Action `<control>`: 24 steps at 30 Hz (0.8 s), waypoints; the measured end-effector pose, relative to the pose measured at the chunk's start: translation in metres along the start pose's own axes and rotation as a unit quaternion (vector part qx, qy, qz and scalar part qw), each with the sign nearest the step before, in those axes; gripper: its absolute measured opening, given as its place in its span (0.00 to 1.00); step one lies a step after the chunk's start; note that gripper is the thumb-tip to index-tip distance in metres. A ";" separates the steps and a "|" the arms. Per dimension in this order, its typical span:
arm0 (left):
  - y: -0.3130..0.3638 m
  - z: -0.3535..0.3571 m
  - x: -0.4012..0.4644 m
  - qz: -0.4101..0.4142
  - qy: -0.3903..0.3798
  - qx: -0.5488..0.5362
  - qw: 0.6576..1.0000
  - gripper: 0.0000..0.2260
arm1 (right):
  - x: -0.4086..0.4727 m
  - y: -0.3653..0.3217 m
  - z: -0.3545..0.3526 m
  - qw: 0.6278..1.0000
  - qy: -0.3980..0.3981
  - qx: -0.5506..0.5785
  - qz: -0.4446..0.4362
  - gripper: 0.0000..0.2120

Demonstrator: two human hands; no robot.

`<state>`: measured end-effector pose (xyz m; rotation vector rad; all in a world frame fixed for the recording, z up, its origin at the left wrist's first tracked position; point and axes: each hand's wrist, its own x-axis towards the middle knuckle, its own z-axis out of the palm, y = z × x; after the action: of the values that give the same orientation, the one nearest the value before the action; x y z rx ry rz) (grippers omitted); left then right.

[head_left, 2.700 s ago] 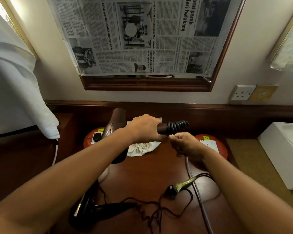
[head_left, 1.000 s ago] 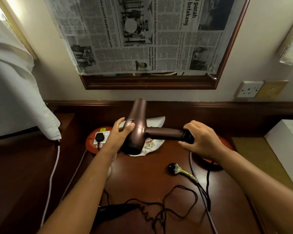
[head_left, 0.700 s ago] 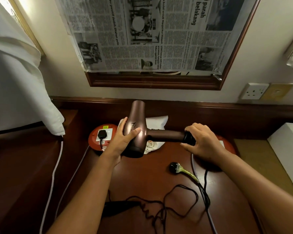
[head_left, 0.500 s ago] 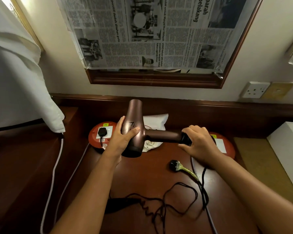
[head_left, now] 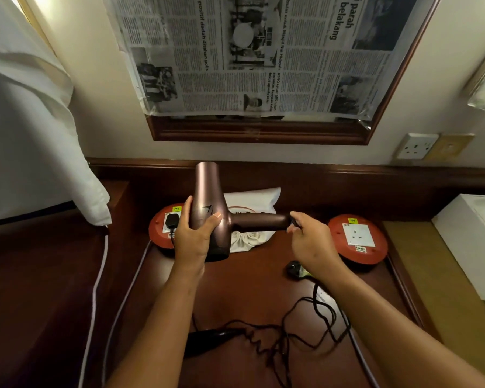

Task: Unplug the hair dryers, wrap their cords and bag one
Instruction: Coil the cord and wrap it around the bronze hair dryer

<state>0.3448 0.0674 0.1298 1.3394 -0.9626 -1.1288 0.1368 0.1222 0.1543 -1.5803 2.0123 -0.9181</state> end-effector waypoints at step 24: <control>0.006 0.010 0.024 -0.095 -0.003 -0.100 0.990 0.32 | -0.005 0.026 0.024 0.836 -0.130 0.513 0.141 0.12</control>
<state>0.3411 0.0412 0.1339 1.2830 -0.7157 -1.3382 0.1371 0.1250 0.1183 -0.7127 1.1292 -1.2566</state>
